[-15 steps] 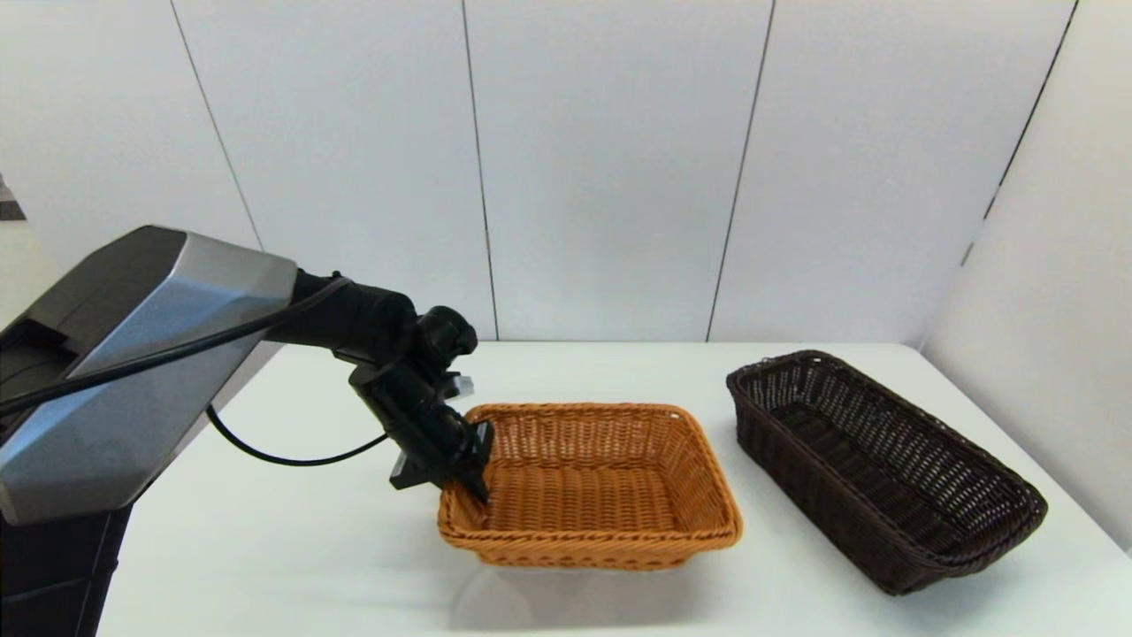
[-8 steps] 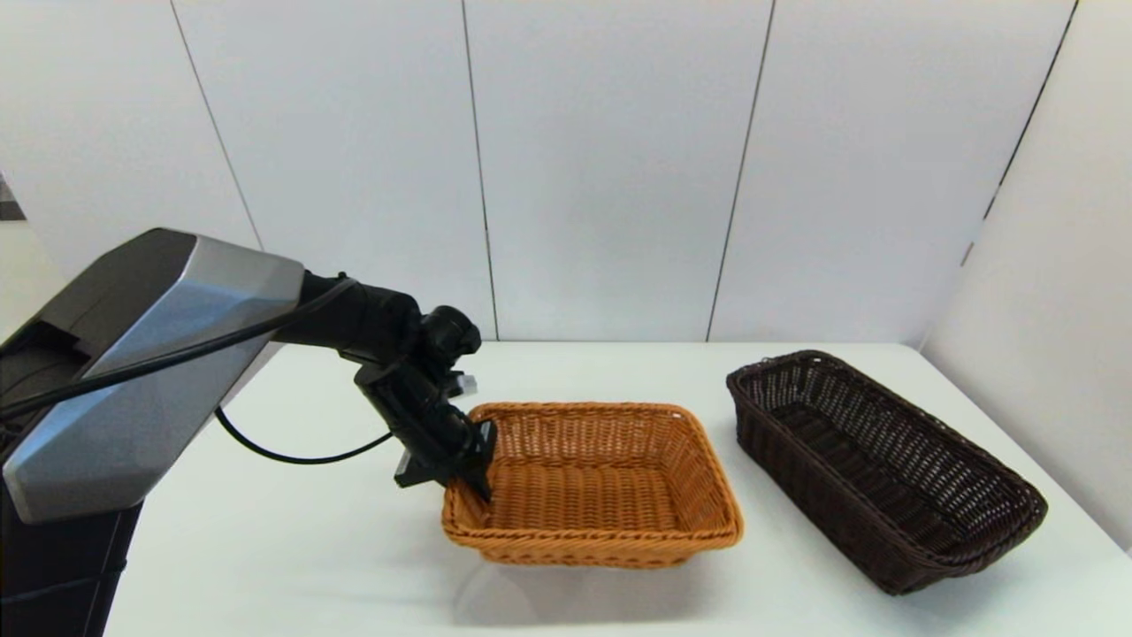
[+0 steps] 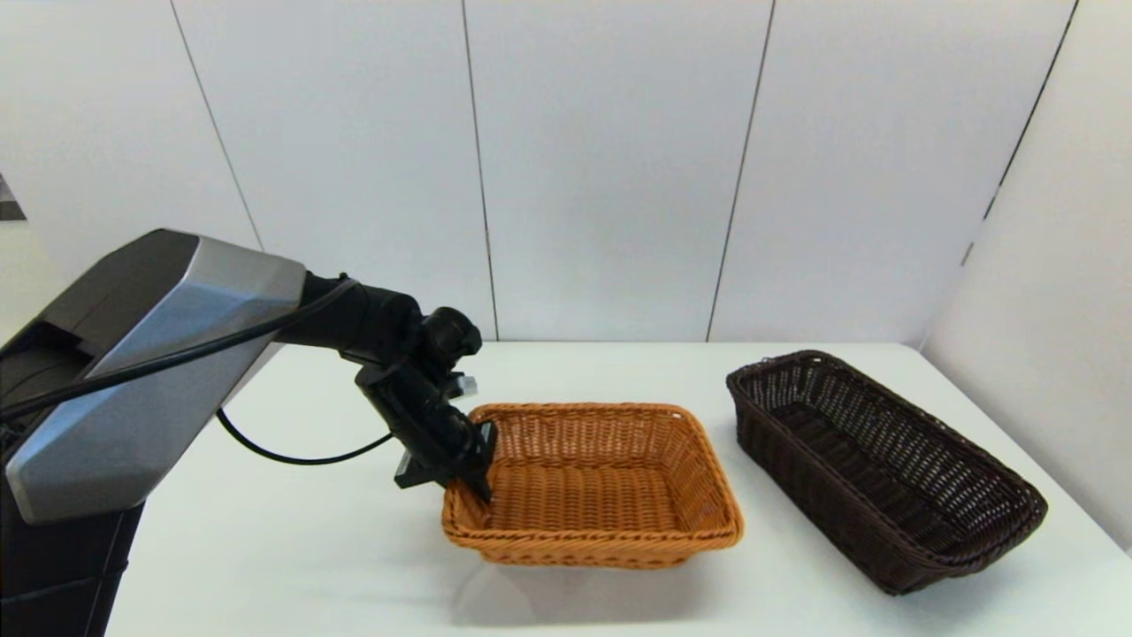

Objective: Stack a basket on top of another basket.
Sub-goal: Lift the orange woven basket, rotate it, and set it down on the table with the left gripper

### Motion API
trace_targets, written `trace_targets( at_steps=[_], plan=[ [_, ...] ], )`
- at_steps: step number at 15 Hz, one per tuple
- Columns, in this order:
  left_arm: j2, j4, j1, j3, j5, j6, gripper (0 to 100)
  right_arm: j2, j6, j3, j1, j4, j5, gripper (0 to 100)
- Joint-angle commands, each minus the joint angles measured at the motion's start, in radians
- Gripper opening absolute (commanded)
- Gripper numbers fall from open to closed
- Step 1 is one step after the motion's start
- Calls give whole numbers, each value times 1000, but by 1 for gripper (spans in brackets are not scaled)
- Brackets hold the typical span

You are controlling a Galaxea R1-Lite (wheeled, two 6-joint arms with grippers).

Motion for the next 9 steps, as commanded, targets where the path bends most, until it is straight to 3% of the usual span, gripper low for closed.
trace_targets(
  at_steps=[1, 9],
  plan=[
    [-1, 11, 0, 4, -1, -7, 0, -2, 0, 0, 0, 0, 0, 100],
    [-10, 13, 1, 20, -1, -5, 0, -2, 0, 0, 0, 0, 0, 100]
  ],
)
